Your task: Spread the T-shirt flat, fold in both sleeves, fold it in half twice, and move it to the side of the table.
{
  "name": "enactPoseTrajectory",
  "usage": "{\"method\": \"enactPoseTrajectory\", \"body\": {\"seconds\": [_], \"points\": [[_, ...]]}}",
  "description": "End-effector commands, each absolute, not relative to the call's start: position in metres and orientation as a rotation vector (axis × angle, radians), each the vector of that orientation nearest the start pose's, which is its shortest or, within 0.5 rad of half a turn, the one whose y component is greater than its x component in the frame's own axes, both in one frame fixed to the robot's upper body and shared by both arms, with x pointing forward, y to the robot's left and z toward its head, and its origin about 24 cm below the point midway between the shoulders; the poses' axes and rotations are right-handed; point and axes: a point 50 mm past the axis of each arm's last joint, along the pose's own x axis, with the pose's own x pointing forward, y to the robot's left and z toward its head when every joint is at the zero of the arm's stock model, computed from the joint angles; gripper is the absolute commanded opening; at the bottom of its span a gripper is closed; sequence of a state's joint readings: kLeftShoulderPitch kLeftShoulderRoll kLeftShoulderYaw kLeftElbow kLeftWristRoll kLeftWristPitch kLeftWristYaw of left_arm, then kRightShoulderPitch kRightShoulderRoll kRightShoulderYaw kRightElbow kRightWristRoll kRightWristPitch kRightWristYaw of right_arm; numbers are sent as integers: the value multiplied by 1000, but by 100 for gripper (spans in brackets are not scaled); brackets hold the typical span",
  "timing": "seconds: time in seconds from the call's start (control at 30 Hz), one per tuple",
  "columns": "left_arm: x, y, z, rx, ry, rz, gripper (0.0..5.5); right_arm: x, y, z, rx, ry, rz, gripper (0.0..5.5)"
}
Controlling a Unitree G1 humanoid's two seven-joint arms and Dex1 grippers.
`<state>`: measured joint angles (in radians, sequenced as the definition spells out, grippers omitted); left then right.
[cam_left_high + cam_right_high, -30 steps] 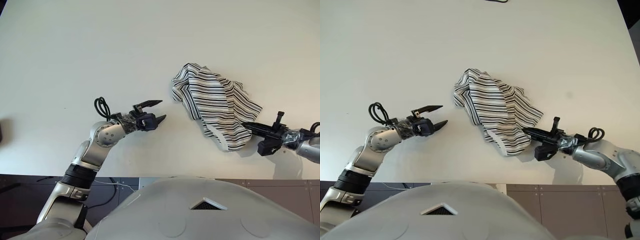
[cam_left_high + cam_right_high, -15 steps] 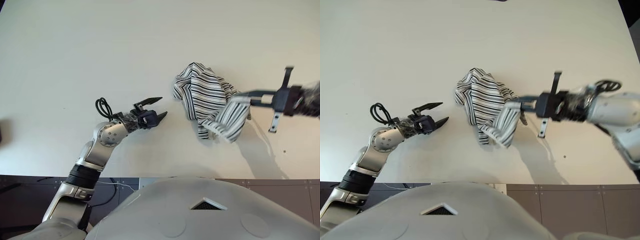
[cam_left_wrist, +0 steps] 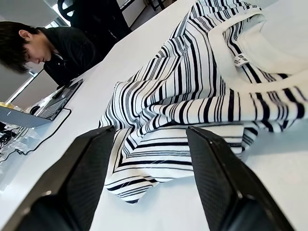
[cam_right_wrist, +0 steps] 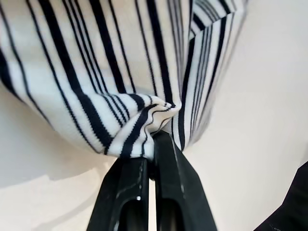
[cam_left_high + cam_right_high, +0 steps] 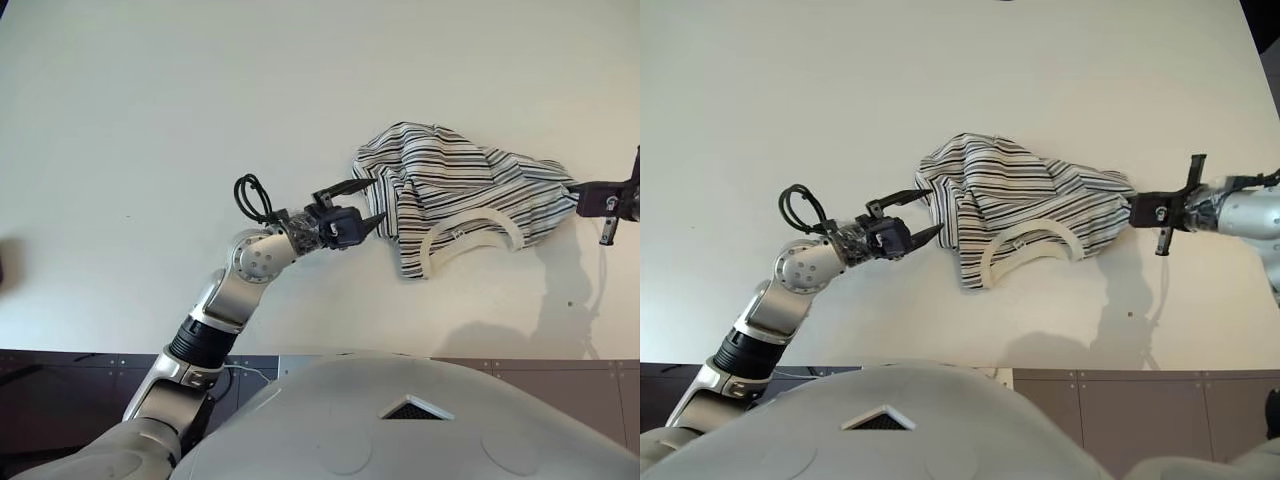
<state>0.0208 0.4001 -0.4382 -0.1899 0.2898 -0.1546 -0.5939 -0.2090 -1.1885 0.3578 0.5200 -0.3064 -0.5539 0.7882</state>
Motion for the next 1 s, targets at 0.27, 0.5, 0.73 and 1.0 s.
{"method": "enactPoseTrajectory", "body": {"seconds": [0.27, 0.5, 0.73, 1.0], "points": [[220, 61, 38, 698, -131, -1137, 275, 231, -329, 71, -1416, 536, 1113, 14], [233, 49, 39, 737, -141, -1167, 275, 231, -316, 75, -1372, 483, 1126, 14], [230, 58, 32, 792, -36, -1250, 275, 237, -281, 103, -1282, 276, 1157, 14], [221, 62, 21, 840, 28, -1283, 275, 240, -269, 134, -1260, 213, 1162, 14]]}}
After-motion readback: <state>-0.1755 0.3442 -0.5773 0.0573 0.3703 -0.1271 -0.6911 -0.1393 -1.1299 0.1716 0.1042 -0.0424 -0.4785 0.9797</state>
